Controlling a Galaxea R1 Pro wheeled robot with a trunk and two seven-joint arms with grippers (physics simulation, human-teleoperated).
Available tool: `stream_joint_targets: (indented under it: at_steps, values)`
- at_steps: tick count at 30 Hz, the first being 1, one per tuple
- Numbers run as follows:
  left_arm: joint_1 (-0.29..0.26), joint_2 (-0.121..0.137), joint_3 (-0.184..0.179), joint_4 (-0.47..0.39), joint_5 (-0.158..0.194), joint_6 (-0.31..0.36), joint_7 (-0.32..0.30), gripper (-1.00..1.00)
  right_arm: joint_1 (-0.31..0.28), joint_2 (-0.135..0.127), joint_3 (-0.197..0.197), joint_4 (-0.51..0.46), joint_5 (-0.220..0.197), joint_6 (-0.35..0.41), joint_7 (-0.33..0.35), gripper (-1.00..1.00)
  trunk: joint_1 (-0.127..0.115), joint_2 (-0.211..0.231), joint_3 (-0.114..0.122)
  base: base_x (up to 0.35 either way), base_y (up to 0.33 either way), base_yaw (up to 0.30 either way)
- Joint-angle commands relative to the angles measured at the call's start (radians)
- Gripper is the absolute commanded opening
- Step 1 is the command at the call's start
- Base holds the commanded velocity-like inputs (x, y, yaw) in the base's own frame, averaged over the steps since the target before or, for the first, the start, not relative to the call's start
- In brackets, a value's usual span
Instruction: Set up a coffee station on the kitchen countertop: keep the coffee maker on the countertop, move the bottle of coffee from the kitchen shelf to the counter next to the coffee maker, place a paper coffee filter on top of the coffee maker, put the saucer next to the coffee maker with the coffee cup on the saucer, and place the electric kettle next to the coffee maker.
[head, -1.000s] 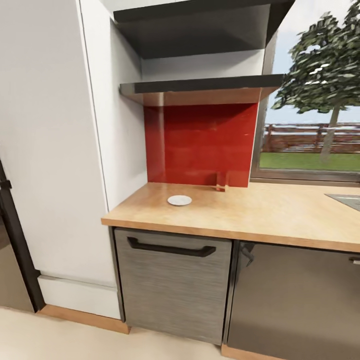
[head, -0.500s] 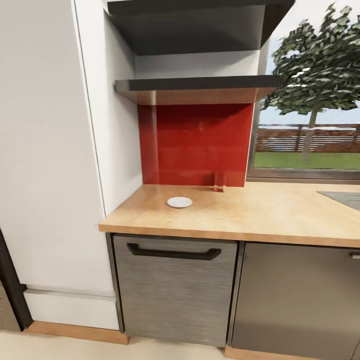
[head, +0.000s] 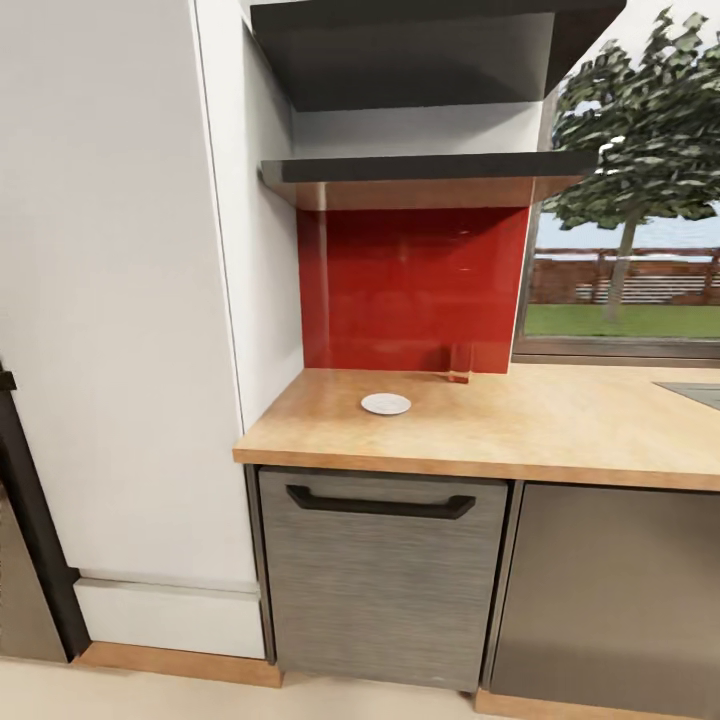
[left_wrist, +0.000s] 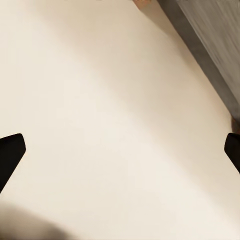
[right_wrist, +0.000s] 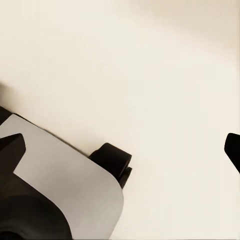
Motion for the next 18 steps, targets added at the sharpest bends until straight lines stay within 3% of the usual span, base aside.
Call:
stream_joint_targets:
  at_steps: [1,8,13,18]
  values:
    - [-0.001,0.000,0.008,0.001,-0.006,-0.003,-0.006,1.00,-0.001,-0.001,-0.009,-0.002,0.010,-0.005,0.003,1.00,0.000,-0.001,-0.001,-0.002,0.010,0.000]
    - [-0.001,0.002,-0.003,-0.003,-0.007,-0.003,-0.014,1.00,-0.038,-0.027,-0.012,-0.023,-0.001,-0.004,0.007,1.00,0.000,-0.001,-0.001,0.000,0.002,0.000]
    - [-0.001,0.005,-0.010,-0.031,-0.009,-0.002,-0.018,1.00,-0.109,-0.032,-0.012,-0.027,-0.003,0.001,0.021,1.00,0.000,-0.001,-0.001,0.000,0.000,0.000]
    - [-0.001,0.006,-0.040,-0.098,-0.012,-0.001,-0.038,1.00,-0.177,-0.033,-0.012,-0.028,-0.003,0.002,0.114,1.00,0.000,-0.001,-0.001,0.000,0.000,0.000]
